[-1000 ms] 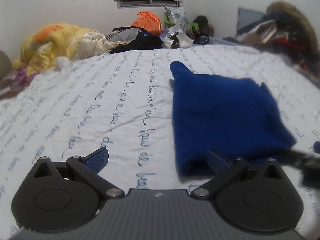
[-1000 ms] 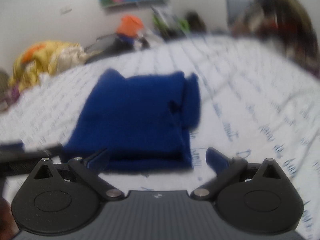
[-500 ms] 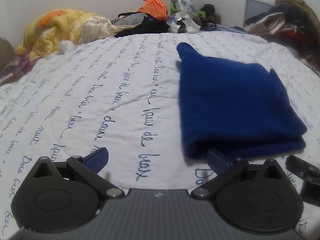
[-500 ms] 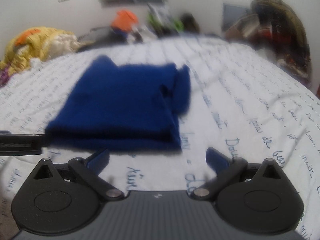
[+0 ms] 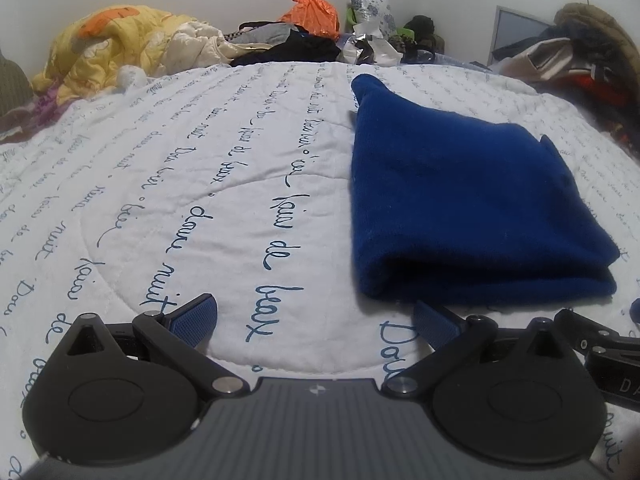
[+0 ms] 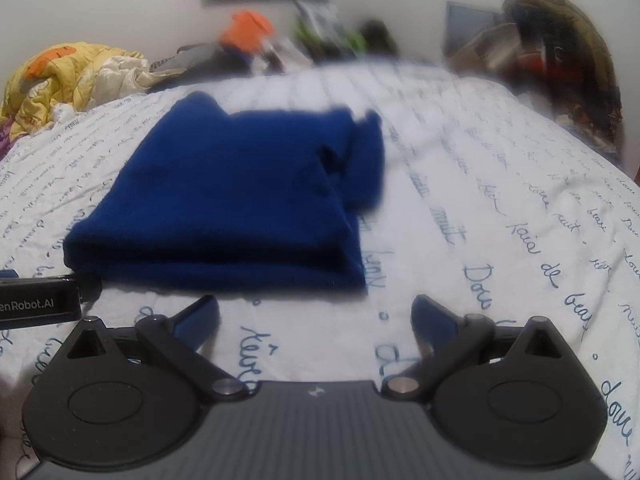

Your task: Fold small clothes

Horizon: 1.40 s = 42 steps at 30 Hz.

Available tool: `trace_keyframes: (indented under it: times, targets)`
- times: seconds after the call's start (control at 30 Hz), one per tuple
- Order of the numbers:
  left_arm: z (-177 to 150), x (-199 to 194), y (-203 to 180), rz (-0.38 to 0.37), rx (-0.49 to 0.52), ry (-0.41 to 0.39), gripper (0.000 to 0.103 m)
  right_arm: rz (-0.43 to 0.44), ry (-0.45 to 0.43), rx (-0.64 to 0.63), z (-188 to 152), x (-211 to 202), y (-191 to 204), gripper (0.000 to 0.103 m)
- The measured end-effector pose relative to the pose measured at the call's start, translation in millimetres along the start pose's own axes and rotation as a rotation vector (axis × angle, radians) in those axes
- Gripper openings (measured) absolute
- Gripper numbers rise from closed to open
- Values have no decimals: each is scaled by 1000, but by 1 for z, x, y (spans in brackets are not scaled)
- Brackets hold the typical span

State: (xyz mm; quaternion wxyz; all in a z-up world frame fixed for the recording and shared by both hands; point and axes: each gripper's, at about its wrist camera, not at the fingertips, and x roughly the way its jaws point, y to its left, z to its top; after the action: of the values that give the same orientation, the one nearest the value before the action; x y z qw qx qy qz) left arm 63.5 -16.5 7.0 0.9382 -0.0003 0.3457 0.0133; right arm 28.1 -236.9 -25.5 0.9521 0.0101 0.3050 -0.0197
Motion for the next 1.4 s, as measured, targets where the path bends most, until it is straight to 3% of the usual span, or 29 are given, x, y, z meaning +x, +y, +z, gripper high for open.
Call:
trace_keyframes:
  times: [1.4]
  targets:
    - [-7,-1,0,-7,8,-39,103,-16,-11,7,-2,2,0,103]
